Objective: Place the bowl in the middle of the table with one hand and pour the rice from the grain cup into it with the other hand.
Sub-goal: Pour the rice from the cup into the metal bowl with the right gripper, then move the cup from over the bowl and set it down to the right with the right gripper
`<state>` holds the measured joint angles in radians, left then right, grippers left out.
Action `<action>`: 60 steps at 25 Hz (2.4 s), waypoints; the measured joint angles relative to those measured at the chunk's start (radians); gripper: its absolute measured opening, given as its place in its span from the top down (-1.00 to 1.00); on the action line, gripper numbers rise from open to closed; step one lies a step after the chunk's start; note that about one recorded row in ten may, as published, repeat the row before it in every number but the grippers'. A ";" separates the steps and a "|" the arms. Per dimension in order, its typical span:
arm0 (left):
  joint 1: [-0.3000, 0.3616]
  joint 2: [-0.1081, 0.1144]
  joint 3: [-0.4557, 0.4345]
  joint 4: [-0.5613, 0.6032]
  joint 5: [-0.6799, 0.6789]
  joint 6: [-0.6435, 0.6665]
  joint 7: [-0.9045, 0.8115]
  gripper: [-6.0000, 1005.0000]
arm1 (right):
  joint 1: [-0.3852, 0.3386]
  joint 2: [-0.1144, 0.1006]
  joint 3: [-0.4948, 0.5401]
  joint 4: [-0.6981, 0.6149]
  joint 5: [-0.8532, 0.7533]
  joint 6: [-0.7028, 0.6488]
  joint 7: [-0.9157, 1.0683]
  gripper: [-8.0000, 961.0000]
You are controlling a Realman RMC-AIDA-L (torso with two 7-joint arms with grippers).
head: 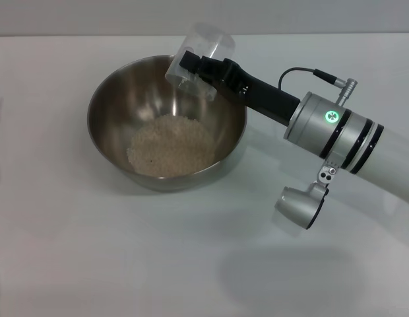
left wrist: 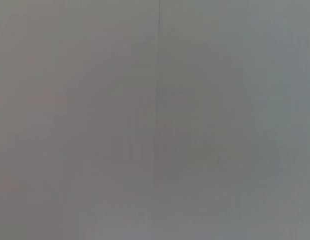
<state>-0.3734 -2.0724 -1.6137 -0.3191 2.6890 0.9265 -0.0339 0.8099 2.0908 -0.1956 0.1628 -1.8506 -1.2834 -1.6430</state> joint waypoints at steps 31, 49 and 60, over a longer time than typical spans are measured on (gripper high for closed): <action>-0.009 0.000 0.005 0.000 0.000 0.000 -0.010 -0.67 | -0.044 0.000 0.337 0.190 0.006 0.118 0.125 0.97; -0.012 0.000 0.008 -0.003 0.000 0.009 -0.011 -0.67 | -0.194 -0.001 0.613 0.401 0.008 0.140 0.639 0.97; -0.013 0.000 0.009 -0.003 0.006 0.009 -0.011 -0.67 | -0.313 -0.001 0.730 0.519 0.276 0.153 0.728 0.97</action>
<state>-0.3866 -2.0723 -1.6046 -0.3222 2.6952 0.9358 -0.0445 0.4971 2.0899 0.5341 0.6818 -1.5743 -1.1306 -0.9149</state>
